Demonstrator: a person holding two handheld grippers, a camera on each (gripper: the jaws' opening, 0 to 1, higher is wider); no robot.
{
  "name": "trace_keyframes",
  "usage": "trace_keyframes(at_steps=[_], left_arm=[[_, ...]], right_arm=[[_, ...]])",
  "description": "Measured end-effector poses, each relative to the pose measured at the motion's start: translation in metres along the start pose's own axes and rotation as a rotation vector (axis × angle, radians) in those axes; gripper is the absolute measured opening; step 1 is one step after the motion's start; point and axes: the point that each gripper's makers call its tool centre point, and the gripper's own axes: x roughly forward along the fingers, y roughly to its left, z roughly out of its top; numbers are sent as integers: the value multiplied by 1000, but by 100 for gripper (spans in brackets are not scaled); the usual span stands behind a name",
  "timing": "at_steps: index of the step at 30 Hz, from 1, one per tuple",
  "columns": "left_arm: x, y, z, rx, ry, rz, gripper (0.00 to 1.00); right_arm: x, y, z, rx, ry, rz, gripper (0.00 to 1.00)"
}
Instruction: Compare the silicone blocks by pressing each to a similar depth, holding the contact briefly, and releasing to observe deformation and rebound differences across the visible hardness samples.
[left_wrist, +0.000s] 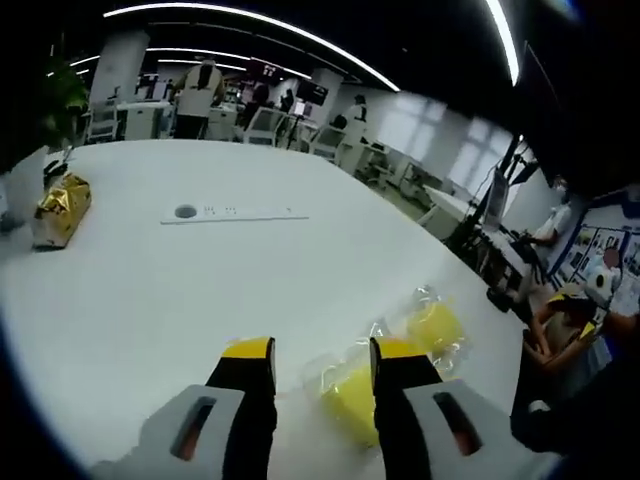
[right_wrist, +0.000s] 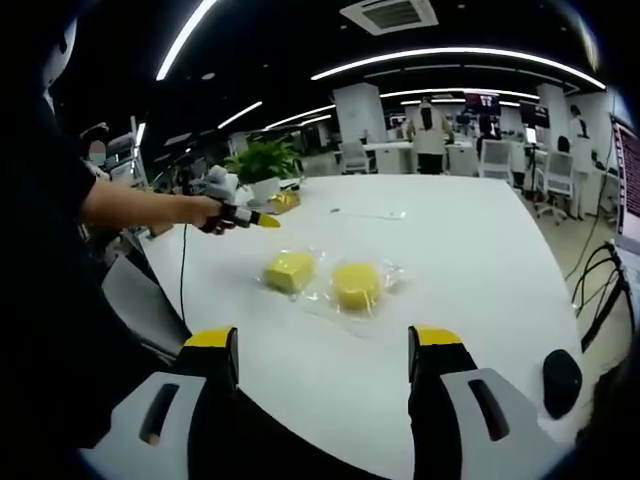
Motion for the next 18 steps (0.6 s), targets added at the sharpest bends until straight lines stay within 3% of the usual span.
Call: trace_keyframes(at_steps=[8, 12, 15, 18], left_arm=[[-30, -25, 29, 123, -109, -17, 60], [-49, -28, 39, 267, -164, 52, 73], [-62, -36, 39, 257, -181, 56, 77], [-76, -47, 46, 314, -220, 62, 80]], right_arm=[[8, 6, 4, -15, -5, 31, 64], [10, 8, 4, -20, -2, 45, 62], [12, 7, 7, -25, -9, 47, 63], [14, 6, 10, -30, -14, 48, 63]])
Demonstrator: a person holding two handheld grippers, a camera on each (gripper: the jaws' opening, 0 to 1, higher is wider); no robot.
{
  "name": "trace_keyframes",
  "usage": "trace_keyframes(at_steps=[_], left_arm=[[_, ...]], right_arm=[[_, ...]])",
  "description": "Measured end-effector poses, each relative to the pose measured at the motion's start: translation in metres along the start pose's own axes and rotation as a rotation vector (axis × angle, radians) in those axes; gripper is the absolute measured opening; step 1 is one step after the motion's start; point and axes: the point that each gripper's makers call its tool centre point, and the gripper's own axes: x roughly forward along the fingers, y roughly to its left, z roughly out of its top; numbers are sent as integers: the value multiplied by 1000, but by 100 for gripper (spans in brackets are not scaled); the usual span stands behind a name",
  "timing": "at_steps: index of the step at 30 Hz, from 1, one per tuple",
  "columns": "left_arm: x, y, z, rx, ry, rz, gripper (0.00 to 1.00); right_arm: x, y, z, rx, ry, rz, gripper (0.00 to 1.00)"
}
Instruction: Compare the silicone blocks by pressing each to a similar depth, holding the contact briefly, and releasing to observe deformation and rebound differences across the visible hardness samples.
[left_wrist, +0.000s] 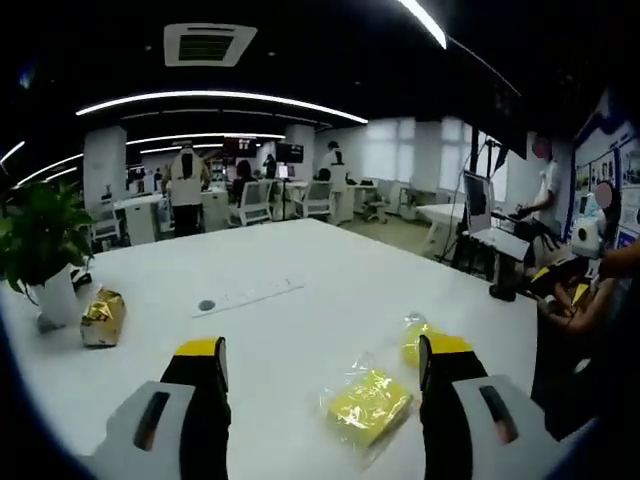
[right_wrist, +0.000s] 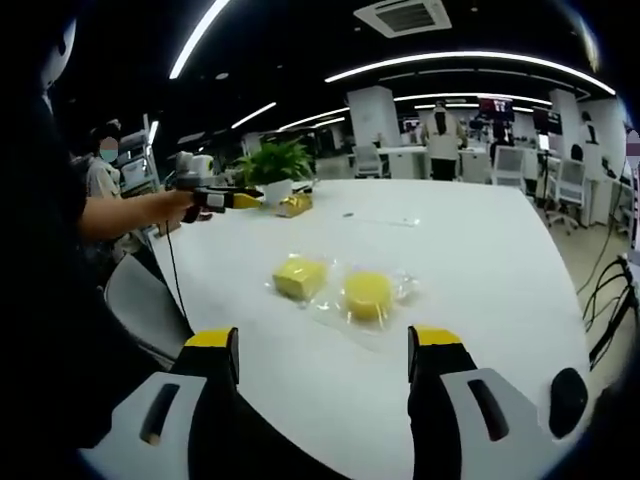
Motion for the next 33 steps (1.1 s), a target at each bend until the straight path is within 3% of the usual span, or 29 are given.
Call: trace_keyframes(at_steps=[4, 8, 11, 14, 15, 25, 29, 33], left_arm=[[-13, -14, 18, 13, -69, -13, 88], [-25, -32, 26, 127, -103, -44, 95], [-37, -46, 26, 158, -117, -49, 97], [-51, -43, 24, 343, -111, 34, 99], [-55, -47, 19, 368, -97, 42, 99], [-78, -83, -19, 201, -12, -53, 99], [-86, -89, -31, 173, 12, -60, 99], [-94, -91, -45, 65, 22, -53, 99]], right_arm=[[2, -2, 4, -7, -8, 2, 64], [6, -4, 7, -15, -11, 7, 64], [7, -6, 8, -21, -14, 4, 64], [9, -6, 9, -25, -11, 7, 64], [10, -6, 9, -27, -10, 6, 64], [11, -13, 12, -77, -13, -24, 70], [9, -17, 9, -91, -5, -39, 71], [9, -16, 9, -81, -5, -37, 71]])
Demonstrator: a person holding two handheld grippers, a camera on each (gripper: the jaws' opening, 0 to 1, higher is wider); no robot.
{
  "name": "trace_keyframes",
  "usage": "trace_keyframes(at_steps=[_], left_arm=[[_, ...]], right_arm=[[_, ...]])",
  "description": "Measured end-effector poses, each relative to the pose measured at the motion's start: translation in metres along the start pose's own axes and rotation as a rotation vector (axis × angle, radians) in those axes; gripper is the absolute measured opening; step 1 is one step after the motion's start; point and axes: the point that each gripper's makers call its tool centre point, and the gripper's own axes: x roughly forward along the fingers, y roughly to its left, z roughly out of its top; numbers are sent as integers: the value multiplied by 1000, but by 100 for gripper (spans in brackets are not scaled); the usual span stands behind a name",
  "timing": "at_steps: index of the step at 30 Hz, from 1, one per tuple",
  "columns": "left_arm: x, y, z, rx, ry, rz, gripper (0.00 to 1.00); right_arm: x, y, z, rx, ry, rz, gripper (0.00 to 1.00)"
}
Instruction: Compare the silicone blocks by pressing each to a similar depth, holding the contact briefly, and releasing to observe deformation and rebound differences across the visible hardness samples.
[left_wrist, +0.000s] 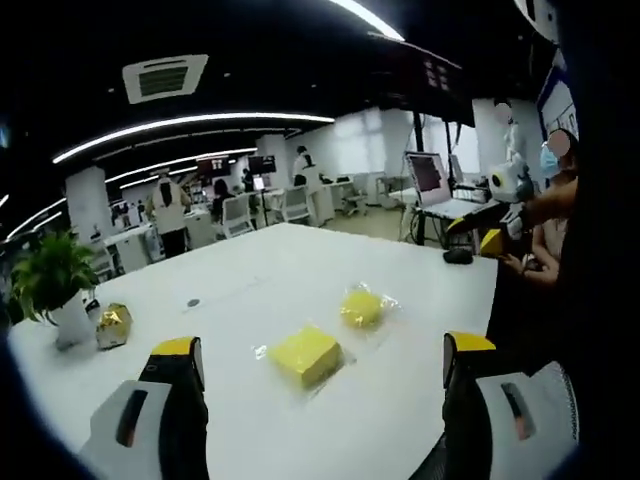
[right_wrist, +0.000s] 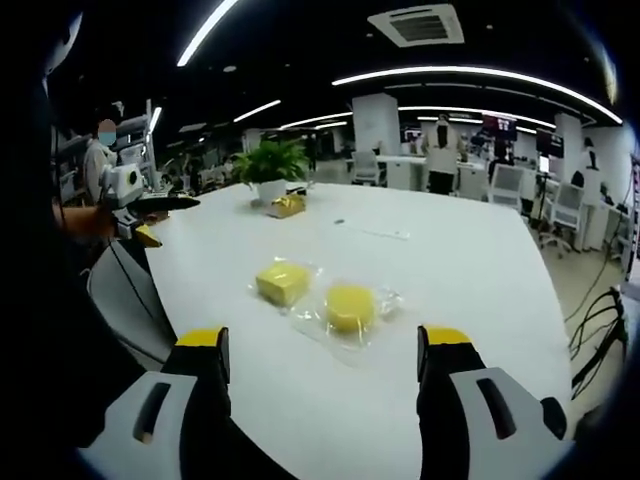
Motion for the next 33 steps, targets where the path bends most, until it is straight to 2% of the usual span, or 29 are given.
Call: trace_keyframes(at_steps=[2, 4, 11, 13, 17, 20, 21, 25, 28, 31, 33], left_arm=[[-2, 3, -9, 0, 25, 19, 99], [-4, 4, -14, 13, 51, 13, 99], [-5, 8, -8, -2, 41, 11, 99], [-3, 4, -11, -32, 56, -4, 99], [-2, -2, -15, -40, 79, -32, 99], [2, -8, -24, -143, 113, -50, 99], [2, -9, -24, -154, 112, -51, 99], [4, -17, -29, -195, 142, -70, 99], [5, -21, -29, -257, 164, -85, 99], [6, -21, -25, -268, 167, -84, 99], [6, -21, -27, -265, 198, -82, 99]], right_arm=[[0, -1, -1, 1, -1, 0, 71], [1, 0, -2, 1, 8, 8, 71], [3, 3, 2, -12, 11, 20, 73], [4, 2, 2, -10, 12, 18, 75], [4, 2, 2, -4, 5, 24, 81], [5, 4, -3, 4, 17, 32, 89], [5, 4, -3, 2, 20, 30, 91], [2, 5, -6, 4, 27, 26, 92], [0, 3, -7, 8, 26, 18, 92], [-1, 3, -7, 16, 22, 17, 92], [-2, 3, -7, 19, 22, 18, 92]])
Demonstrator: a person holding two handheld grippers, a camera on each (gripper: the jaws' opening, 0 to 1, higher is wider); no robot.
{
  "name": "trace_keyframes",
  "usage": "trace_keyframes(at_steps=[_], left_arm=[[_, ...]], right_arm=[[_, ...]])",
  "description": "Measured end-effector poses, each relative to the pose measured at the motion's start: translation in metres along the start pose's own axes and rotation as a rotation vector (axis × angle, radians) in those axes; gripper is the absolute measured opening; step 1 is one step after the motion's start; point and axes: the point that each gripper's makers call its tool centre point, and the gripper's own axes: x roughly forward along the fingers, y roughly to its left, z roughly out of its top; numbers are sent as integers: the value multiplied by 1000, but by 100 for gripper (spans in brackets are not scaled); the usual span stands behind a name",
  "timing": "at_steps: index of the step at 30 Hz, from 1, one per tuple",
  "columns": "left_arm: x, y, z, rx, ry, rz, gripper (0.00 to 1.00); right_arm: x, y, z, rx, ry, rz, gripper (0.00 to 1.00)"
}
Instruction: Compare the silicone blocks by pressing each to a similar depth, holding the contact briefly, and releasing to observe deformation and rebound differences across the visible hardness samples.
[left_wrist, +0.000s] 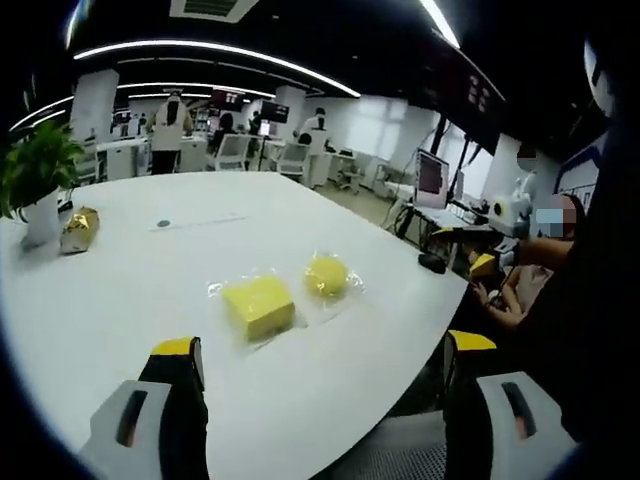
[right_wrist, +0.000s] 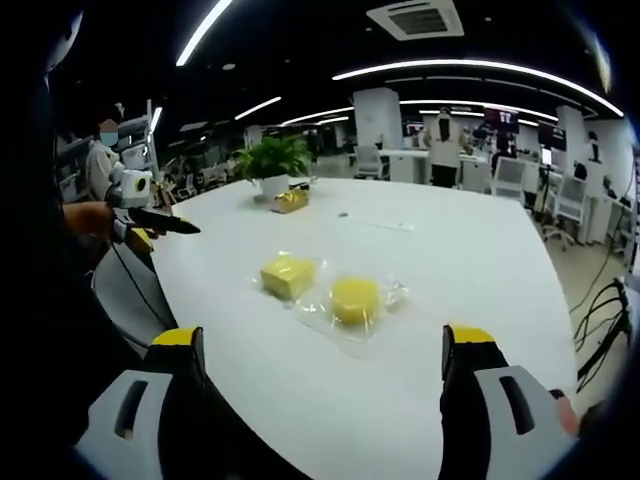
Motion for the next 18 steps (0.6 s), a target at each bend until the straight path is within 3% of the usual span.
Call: trace_keyframes(at_steps=[7, 12, 18], left_arm=[[9, -8, 10, -25, 14, -53, 99], [27, -17, 19, -15, 40, -109, 99], [54, -30, 34, 67, 77, -176, 97]], right_arm=[[-1, 2, -2, 8, 5, 4, 87], [-3, 2, -3, 8, 5, 0, 85], [-6, 0, -4, 5, 6, -9, 83]])
